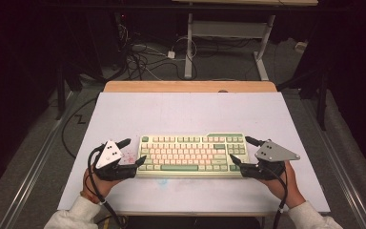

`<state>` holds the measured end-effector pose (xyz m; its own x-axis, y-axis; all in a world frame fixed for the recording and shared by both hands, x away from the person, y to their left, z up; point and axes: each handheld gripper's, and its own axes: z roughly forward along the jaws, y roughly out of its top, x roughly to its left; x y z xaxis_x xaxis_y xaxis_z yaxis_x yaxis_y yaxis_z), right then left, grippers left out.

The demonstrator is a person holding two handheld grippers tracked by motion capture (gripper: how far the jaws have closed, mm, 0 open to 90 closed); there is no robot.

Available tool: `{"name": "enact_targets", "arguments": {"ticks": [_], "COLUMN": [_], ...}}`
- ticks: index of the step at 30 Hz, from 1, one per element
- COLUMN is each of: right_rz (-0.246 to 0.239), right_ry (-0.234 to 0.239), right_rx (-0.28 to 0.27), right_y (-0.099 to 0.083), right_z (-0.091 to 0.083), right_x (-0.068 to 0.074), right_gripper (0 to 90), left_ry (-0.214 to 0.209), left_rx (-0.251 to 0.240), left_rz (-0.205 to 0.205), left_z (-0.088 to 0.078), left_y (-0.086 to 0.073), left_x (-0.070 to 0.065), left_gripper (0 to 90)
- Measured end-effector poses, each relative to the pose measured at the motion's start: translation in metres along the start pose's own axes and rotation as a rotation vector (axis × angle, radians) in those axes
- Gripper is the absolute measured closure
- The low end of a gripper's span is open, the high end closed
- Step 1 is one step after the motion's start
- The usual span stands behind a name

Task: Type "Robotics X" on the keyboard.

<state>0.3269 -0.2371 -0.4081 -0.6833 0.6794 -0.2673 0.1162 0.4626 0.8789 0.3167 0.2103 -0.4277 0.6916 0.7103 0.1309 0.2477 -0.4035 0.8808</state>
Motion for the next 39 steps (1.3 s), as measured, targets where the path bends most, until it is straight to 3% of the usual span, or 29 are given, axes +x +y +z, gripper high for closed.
{"name": "enact_targets", "arguments": {"ticks": [5, 28, 35, 38, 39], "right_rz": [-0.008, -0.029, -0.043, -0.048, -0.048], "right_ry": [0.016, 0.062, 0.062, 0.075, 0.075], "right_rx": [-0.004, -0.013, -0.008, -0.004, -0.004], "right_y": [0.005, 0.016, 0.02, 0.021, 0.021], "right_z": [0.005, 0.024, 0.03, 0.032, 0.032], "right_x": [0.005, 0.018, 0.023, 0.024, 0.024], "right_gripper": [24.2, 25.5, 38.7, 50.7, 50.7], "left_ry": [0.004, -0.026, -0.037, -0.045, -0.045], "left_rx": [-0.003, -0.01, -0.018, -0.009, -0.009], "left_rz": [0.025, 0.06, 0.064, 0.071, 0.071], "left_z": [0.005, 0.019, 0.019, 0.018, 0.018], "left_y": [0.004, 0.016, 0.017, 0.018, 0.018], "left_x": [-0.001, -0.009, -0.008, -0.008, -0.008], "left_gripper": [21.9, 22.6, 32.9, 43.6, 51.0]}}
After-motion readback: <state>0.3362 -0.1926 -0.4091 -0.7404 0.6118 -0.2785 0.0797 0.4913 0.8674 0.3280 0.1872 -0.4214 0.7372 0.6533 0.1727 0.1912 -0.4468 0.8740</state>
